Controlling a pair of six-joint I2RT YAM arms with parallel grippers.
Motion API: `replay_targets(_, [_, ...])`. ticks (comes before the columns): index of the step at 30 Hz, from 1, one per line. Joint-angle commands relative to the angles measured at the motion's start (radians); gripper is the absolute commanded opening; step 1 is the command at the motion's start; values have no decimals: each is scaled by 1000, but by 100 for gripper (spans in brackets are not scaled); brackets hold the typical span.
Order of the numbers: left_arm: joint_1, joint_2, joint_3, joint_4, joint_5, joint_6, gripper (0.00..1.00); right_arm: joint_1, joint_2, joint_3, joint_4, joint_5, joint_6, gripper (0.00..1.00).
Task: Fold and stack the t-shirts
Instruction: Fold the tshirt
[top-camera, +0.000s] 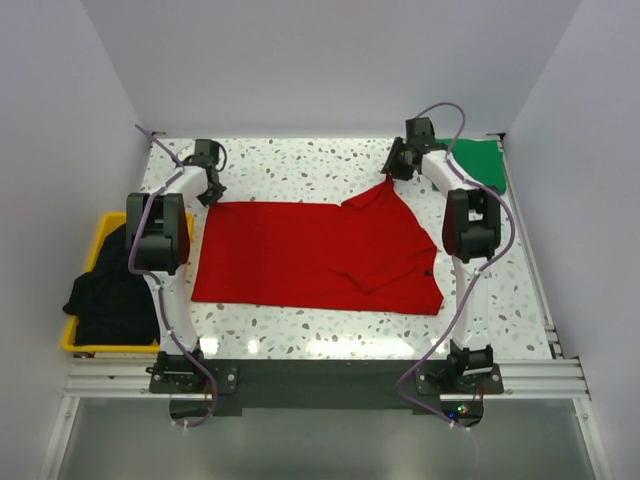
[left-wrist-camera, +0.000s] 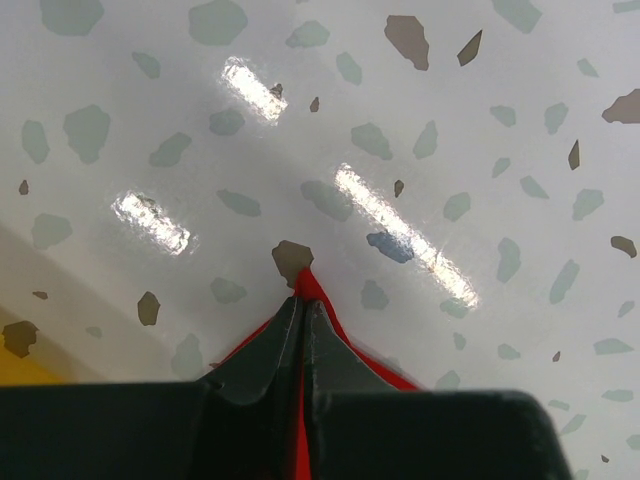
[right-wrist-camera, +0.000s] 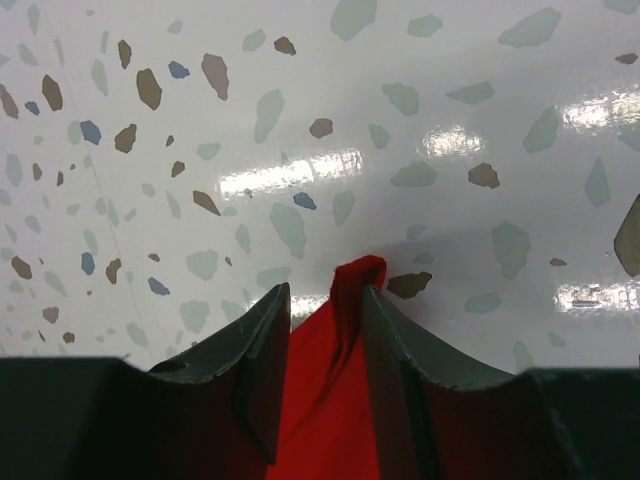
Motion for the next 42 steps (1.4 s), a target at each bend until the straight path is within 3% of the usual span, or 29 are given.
replay_targets(1, [7, -1, -13, 13, 29, -7, 4, 1, 28, 57, -16, 27, -20, 38])
replay_targets(9, [9, -1, -12, 16, 30, -1, 4, 4, 58, 73, -22, 42, -9, 35])
replay_targets(14, [9, -8, -12, 21, 35, -1, 1, 2, 22, 53, -25, 63, -8, 15])
replay_targets(21, [9, -28, -9, 62, 71, 13, 0, -4, -21, 111, -49, 57, -17, 1])
replay_targets(42, [48, -59, 40, 117, 165, 39, 0, -54, -191, 103, -77, 17, -5, 0])
